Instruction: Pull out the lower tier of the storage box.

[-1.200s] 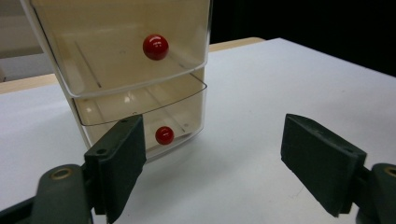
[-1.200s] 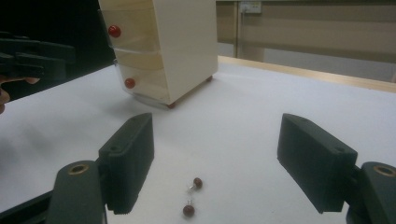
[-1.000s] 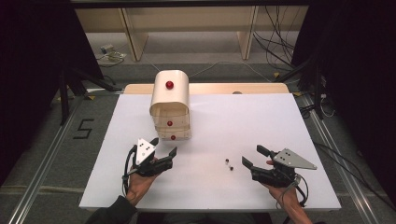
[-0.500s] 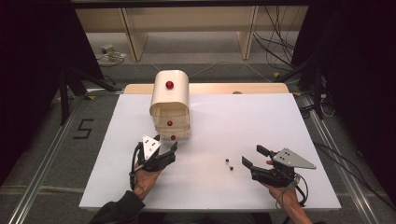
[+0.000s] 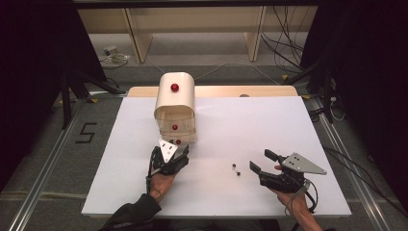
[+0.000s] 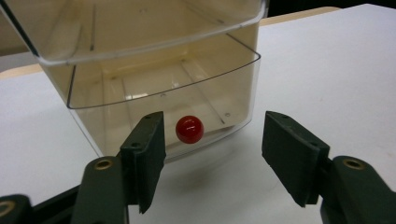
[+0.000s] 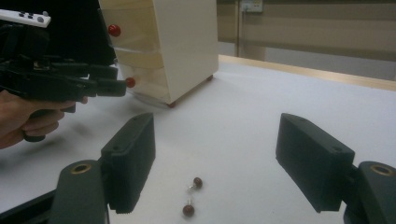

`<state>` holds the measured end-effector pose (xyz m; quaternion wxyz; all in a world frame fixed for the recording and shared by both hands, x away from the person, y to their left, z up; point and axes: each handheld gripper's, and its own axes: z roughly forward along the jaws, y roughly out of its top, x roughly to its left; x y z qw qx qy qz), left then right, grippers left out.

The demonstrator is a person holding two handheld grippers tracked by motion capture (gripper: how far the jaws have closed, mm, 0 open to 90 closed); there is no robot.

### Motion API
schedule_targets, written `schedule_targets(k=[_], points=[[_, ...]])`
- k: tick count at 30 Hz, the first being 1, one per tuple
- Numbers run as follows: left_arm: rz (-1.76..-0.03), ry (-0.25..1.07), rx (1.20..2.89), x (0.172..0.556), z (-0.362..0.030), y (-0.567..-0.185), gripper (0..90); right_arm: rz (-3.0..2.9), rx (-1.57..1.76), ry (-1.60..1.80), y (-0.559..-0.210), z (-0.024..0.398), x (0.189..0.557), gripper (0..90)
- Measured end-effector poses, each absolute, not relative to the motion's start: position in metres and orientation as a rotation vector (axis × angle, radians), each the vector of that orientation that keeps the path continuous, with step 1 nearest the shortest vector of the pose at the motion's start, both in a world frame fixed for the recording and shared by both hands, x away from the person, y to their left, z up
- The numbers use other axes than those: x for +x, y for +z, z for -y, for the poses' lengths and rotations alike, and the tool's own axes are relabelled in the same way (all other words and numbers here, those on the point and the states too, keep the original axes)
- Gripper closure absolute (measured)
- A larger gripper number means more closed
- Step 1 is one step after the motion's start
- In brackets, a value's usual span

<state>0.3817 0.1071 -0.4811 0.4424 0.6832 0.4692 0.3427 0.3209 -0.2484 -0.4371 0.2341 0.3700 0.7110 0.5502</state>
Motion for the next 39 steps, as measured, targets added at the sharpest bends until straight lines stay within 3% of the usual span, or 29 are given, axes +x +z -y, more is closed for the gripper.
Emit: schedule_targets(k=[17,39], points=[[-1.249,0.886,1.673,0.389,-0.098,-0.485,56.2,-1.957,1.013,1.517,-0.437,0.248,0.321,29.7],[-1.306,0.933,1.673,0.396,-0.097,-0.488,70.8,-1.955,1.016,1.525,-0.436,0.249,0.322,30.5]])
